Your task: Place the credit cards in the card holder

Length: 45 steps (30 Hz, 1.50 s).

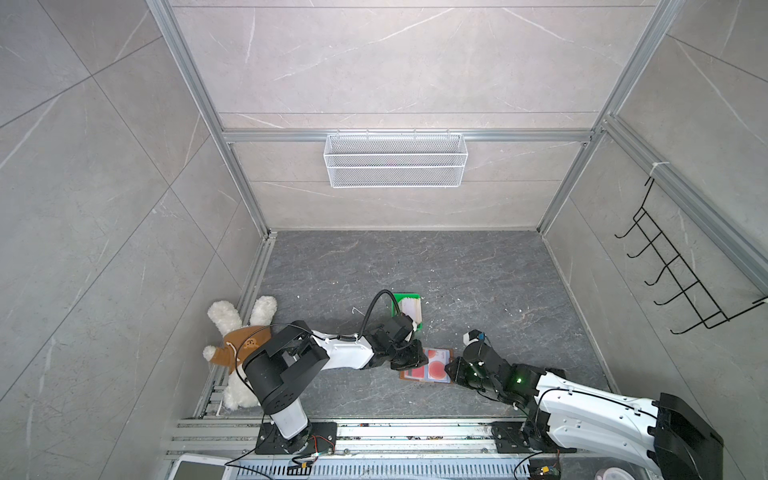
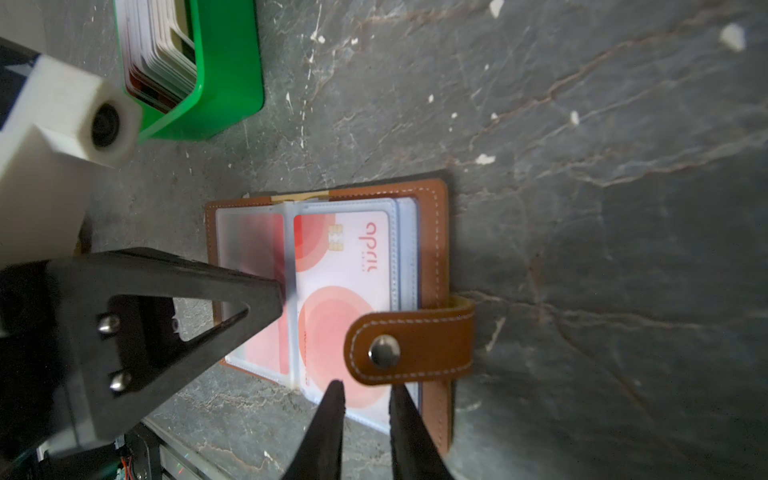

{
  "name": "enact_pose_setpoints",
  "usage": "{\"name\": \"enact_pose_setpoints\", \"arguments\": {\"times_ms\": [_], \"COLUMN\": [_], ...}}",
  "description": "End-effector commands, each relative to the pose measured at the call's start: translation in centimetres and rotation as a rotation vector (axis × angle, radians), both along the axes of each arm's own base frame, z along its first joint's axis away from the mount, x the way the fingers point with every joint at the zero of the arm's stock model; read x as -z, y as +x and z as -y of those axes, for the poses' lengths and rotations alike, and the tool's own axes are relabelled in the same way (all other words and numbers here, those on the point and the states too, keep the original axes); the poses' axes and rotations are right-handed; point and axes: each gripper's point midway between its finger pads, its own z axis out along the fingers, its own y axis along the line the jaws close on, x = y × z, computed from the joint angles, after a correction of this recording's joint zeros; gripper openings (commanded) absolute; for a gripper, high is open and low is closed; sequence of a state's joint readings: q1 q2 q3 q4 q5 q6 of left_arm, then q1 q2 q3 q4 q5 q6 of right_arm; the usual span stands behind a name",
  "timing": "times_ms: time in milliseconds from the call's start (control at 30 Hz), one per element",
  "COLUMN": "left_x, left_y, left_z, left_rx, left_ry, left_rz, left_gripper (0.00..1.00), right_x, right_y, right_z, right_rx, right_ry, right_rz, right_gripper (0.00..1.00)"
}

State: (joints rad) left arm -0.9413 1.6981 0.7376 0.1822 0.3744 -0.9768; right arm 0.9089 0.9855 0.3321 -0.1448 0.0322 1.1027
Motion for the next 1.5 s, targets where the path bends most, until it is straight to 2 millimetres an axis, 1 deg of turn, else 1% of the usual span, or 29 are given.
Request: {"name": "enact_pose_setpoints", "arguments": {"times_ms": [0,167,400,833,1000,1133,1233,1400,1467], "left_x": [-0.4,0.0,0.9,2.1,2.1,1.8,1.1,-1.0,-2.1], "left_y": [0.0,-0.5,-0.9,-1.3,-1.3,-1.3,-1.2,-0.7,-0.3], "left_z": [0.8,0.9,0.8,0.1,0.1,0.4,0.6,0.3,0.0], "left_rx": [0.037,0.049,0.055,0.044,0.045,0.046,0.042,0.011,-0.005], "left_ry": [-0.004,0.009,0.044,0.097,0.097,0.082,0.053,0.01,-0.006], "left_rz": [0.016,0.003,-0.016,-0.039,-0.038,-0.038,-0.026,0.022,0.042], "left_gripper": [0.16,0.17,0.13,0.08,0.07,0.07,0.07,0.09,0.09], "right_x": [0.4,0.7,0.9,1.2,1.0,0.8,0.4,-0.1,-0.3], "right_y": [-0.1,-0.1,-0.2,0.0,0.1,0.2,0.3,0.7,0.9], "right_z": [0.1,0.3,0.5,0.2,-0.3,-0.8,-1.0,-0.9,-1.2], "right_rx": [-0.014,-0.01,0.007,0.008,-0.005,-0.022,-0.031,-0.024,-0.053], "right_ry": [-0.001,-0.007,-0.004,0.013,0.029,0.045,0.052,0.026,0.005], "right_rz": [0.001,-0.005,-0.011,-0.018,-0.014,-0.003,0.009,0.013,0.026], "right_gripper": [0.23,0.23,0.22,0.24,0.24,0.23,0.22,0.22,0.22]}}
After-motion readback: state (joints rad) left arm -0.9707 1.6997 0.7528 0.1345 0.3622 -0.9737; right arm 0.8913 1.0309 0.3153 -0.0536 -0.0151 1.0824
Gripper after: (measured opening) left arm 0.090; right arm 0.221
